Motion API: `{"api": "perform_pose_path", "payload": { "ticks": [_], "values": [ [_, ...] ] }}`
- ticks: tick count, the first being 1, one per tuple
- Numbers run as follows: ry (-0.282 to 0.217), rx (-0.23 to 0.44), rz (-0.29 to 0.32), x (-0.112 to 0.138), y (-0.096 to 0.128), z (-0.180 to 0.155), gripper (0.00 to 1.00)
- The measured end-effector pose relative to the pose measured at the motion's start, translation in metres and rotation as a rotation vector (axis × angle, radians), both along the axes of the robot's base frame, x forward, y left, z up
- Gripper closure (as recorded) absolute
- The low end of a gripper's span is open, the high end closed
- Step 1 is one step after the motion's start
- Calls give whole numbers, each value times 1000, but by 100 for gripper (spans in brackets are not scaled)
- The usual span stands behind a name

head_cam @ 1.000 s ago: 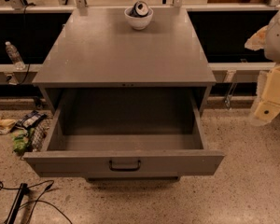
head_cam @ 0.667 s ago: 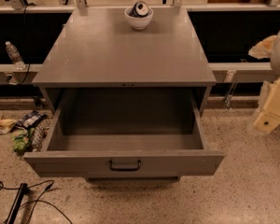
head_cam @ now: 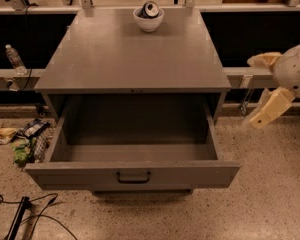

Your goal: Close top drawer

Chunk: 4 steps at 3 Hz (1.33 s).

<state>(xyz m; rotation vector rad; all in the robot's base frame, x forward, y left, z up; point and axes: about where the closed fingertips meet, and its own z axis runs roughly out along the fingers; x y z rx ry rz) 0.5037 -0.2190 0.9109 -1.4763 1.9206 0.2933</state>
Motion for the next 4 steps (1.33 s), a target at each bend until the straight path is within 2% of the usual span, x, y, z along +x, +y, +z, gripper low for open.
{"api": "perform_pose_path", "payload": {
  "ticks": [1,2,3,4],
  "values": [
    [65,181,98,27,18,-39,13],
    [180,280,139,54,32,-56,36],
    [281,347,128,80,43,-59,59],
    [311,365,93,91,46,-53,91]
  ]
}}
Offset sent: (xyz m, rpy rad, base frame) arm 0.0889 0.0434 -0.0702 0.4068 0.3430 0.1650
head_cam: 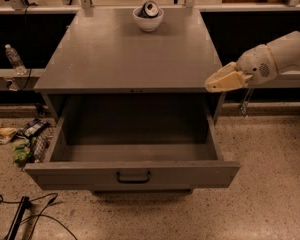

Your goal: Close top drawer

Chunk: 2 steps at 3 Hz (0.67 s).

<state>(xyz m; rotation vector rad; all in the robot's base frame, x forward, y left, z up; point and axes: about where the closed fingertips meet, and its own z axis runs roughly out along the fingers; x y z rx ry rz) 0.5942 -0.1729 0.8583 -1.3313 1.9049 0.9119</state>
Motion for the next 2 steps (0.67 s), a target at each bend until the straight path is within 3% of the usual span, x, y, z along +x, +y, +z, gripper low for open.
{"api": "perform_pose_path", "payload": {
  "ticks": [1,2],
  "values": [
    [-1,-7,-7,-1,3,1,100],
    [2,2,-73,-26,2,19,100]
  ]
}}
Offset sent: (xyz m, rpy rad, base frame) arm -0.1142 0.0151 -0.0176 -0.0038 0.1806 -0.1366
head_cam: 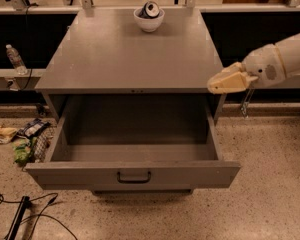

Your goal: Close top drawer

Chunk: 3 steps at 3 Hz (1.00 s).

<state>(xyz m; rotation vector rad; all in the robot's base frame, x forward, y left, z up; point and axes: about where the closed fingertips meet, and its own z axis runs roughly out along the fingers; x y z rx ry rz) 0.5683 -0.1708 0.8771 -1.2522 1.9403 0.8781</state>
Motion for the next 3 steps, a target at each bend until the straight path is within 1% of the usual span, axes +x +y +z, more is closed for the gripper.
{"api": "perform_pose_path", "payload": {
  "ticks": [1,2,3],
  "values": [
    [68,19,-55,-48,9,-1,100],
    [178,19,-20,-101,38,-40,100],
    [155,-19,17,-124,54,-61,100]
  ]
}}
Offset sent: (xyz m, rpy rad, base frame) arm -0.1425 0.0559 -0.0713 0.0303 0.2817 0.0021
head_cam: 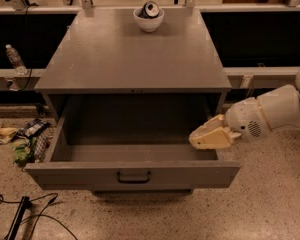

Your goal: Close top drawer

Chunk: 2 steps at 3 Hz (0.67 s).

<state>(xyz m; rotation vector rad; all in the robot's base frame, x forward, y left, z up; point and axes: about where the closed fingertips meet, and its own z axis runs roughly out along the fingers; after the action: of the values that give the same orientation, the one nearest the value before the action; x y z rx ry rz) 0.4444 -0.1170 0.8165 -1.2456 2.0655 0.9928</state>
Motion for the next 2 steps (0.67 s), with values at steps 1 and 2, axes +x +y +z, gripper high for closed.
{"api": "perform_pose_path", "payload": {
  "ticks": [1,2],
  "values": [
    [-109,-123,55,-22,9,-15,100],
    [-141,-198,69,-32,9,-34,100]
  ]
}}
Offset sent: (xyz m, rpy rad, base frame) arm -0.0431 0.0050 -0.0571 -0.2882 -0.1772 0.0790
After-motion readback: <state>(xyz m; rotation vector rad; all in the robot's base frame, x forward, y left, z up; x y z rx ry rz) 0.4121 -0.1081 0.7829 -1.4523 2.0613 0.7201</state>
